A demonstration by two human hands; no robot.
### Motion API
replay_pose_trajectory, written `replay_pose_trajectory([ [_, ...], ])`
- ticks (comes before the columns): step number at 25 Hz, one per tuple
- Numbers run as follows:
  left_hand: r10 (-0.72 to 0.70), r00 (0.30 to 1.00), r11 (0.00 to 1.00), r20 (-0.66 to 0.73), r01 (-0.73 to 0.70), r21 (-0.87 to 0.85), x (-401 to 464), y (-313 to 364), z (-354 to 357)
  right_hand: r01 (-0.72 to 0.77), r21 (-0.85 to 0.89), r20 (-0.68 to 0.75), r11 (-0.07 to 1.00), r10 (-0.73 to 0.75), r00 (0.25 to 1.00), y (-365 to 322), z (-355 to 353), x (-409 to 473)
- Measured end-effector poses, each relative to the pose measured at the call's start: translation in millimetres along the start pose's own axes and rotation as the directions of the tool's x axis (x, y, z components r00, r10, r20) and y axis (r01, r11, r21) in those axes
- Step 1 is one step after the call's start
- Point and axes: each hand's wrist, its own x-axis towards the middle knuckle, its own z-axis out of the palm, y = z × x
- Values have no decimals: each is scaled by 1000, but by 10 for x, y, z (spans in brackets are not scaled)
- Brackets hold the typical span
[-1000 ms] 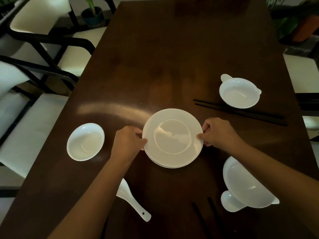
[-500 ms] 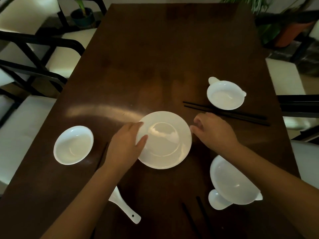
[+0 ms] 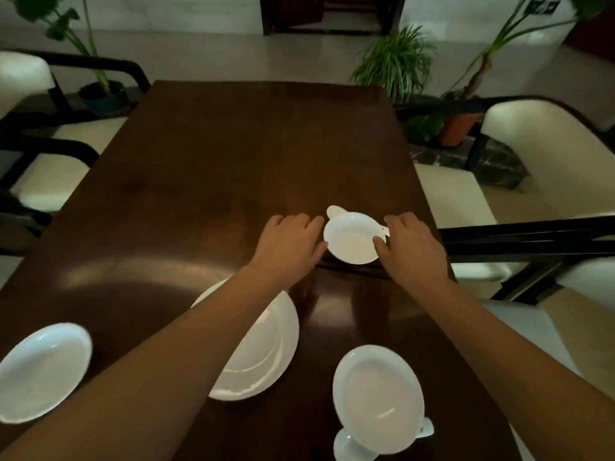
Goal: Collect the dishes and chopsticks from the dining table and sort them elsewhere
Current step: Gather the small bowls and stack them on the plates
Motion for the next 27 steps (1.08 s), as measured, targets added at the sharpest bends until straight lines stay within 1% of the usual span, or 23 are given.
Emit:
replay_pose_trajectory([
  [3, -43, 995, 998, 95, 38, 58, 349, 62, 145, -77, 2, 123, 997, 76, 990, 46, 145, 217],
  [7, -139, 973, 990, 186, 135, 30, 583, 138, 285, -201, 124, 258, 972, 164, 952, 112, 301, 400],
  [9, -158, 953, 985, 260, 172, -32, 605, 157, 344, -269, 195, 288, 943, 207, 935, 163, 362, 434],
  [10, -188, 940, 965, 286, 231, -126, 598, 160, 383, -306, 233, 298, 923, 232, 926, 190, 392, 440],
  [11, -235, 921, 911, 311, 321, -261, 584, 158, 416, -346, 273, 314, 898, 257, 914, 216, 422, 440],
  [13, -341, 875, 725, 344, 478, -496, 554, 165, 456, -426, 366, 363, 827, 295, 884, 251, 480, 426],
  [14, -377, 860, 653, 344, 510, -559, 537, 173, 463, -467, 415, 380, 781, 317, 869, 255, 501, 416],
  [16, -416, 843, 570, 341, 534, -625, 507, 168, 431, -532, 515, 383, 672, 375, 844, 224, 491, 402],
  [18, -447, 832, 480, 327, 532, -698, 447, 120, 303, -553, 624, 382, 551, 403, 832, 137, 401, 378],
  [20, -486, 816, 381, 313, 520, -765, 260, 9, 135, -547, 714, 415, 437, 366, 833, -9, 272, 293],
  [22, -521, 798, 315, 302, 509, -801, -91, -126, -43, -531, 756, 456, 383, 274, 847, -203, 148, 128],
  [24, -560, 774, 298, 297, 522, -799, -544, -253, -170, -526, 757, 510, 387, 153, 847, -442, 76, -82],
  [27, -647, 693, 275, 319, 601, -750, -1153, -401, -219, -541, 722, 584, 432, 40, 811, -822, 108, -392],
])
